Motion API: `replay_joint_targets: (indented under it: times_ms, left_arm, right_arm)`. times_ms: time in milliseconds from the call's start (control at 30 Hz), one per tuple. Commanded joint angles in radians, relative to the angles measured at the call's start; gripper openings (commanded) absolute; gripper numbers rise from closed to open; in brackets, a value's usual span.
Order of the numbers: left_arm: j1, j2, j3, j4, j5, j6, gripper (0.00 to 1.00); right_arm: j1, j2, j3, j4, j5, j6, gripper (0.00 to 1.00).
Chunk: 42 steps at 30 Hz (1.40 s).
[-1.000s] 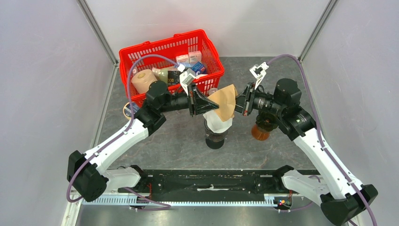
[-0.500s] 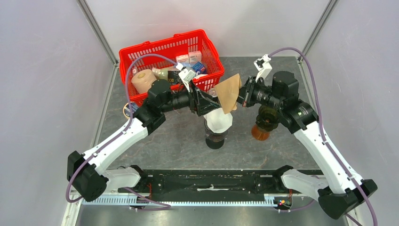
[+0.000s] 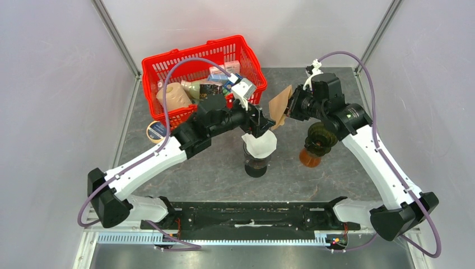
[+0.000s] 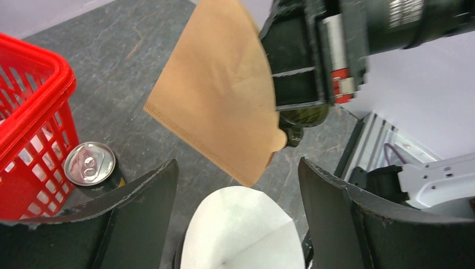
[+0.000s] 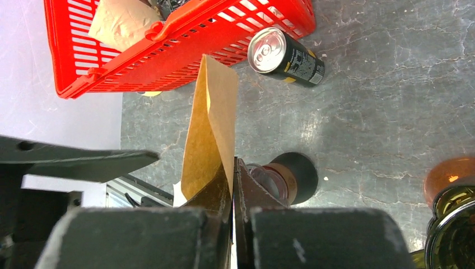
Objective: Place the coffee filter in the dripper
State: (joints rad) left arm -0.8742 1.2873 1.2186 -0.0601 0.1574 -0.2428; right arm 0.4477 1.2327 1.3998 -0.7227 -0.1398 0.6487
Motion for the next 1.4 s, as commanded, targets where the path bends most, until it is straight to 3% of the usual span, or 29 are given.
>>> replay_joint_targets:
  times_ms: [0, 767, 1033, 1367]
  left_arm:
    - [-0.011, 0.042, 0.058, -0.007, -0.045, 0.064, 0.85]
    - [-0.048, 0.100, 0.076, 0.025, -0.121, 0.043, 0.85]
    - [-0.049, 0.081, 0.068, 0.038, -0.300, -0.005, 0.85]
    - [-0.049, 0.068, 0.047, 0.075, -0.365, -0.034, 0.85]
  right_arm:
    - [0.002, -0.008, 0.060, -0.007, -0.006, 0.036, 0.00]
    - [0.002, 0.024, 0.061, 0.009, -0.063, 0.048, 0.00]
    - [0.002, 0.022, 0.049, 0.008, -0.106, -0.003, 0.00]
    - [0.007, 0.022, 0.049, -0.015, -0.093, -0.091, 0.00]
